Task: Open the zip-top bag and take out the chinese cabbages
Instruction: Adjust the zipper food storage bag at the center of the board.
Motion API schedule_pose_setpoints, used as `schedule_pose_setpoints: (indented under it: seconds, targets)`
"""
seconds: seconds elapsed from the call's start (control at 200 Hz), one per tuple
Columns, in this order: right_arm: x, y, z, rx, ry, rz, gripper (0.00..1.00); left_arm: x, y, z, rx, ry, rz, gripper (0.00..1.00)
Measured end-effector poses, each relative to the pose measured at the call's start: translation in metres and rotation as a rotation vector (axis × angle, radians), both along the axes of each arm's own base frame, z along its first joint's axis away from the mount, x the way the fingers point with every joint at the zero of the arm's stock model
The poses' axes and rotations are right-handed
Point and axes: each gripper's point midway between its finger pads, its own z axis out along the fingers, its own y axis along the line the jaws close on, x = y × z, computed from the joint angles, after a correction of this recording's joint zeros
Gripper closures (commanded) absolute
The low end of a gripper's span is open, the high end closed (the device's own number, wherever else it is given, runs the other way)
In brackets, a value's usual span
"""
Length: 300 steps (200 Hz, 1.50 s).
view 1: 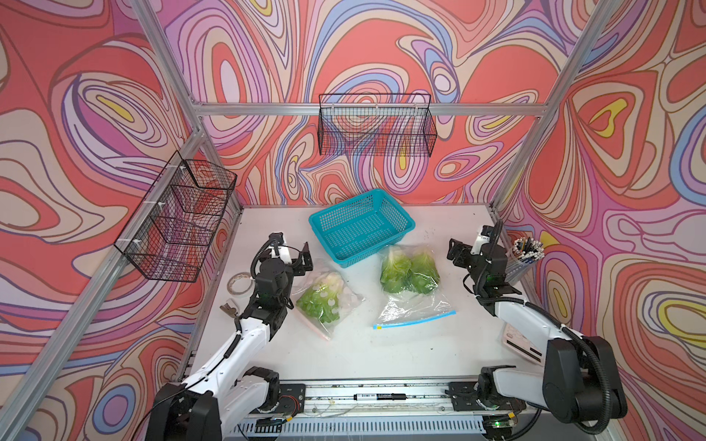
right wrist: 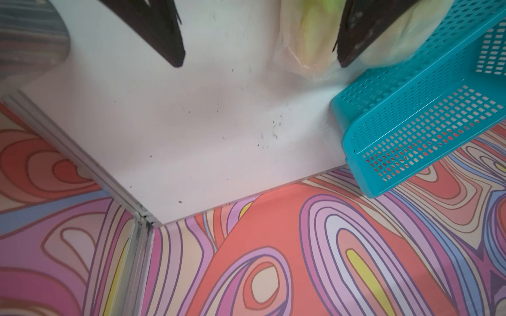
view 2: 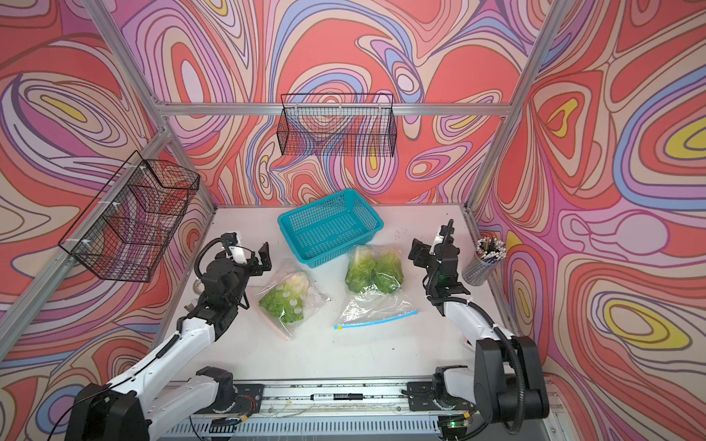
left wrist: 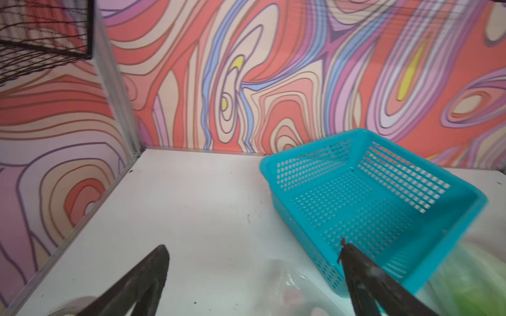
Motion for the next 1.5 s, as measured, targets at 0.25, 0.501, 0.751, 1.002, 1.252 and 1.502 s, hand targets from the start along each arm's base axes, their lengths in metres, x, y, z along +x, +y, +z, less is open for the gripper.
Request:
schedule_pose_setpoints:
  seconds: [0.25,0.501,0.751,1.002,1.252,1.502]
  targets:
    - [-0.043,0.009,-0.035,0.137,0.128,0.004,0.04,-0.031,-0.094,-0.020,0.118,0.058,-0.236,0.00]
    - [-0.072,0.018,-0.057,0.226,0.217,0.021,0.02,-0.039,-0.152,-0.055,0.219,0.145,-0.350,0.00]
    - [-0.100,0.036,-0.084,0.332,0.301,0.081,0.02,-0.041,-0.173,-0.079,0.204,0.207,-0.384,0.00]
    - [-0.117,0.047,-0.089,0.407,0.341,0.116,0.02,-0.040,-0.182,-0.080,0.166,0.236,-0.390,0.00]
    - [-0.137,0.056,-0.101,0.459,0.405,0.142,0.02,-0.037,-0.184,-0.072,0.144,0.235,-0.382,0.00]
    - [-0.151,0.066,-0.096,0.511,0.409,0.184,0.02,-0.040,-0.183,-0.078,0.121,0.265,-0.377,0.00]
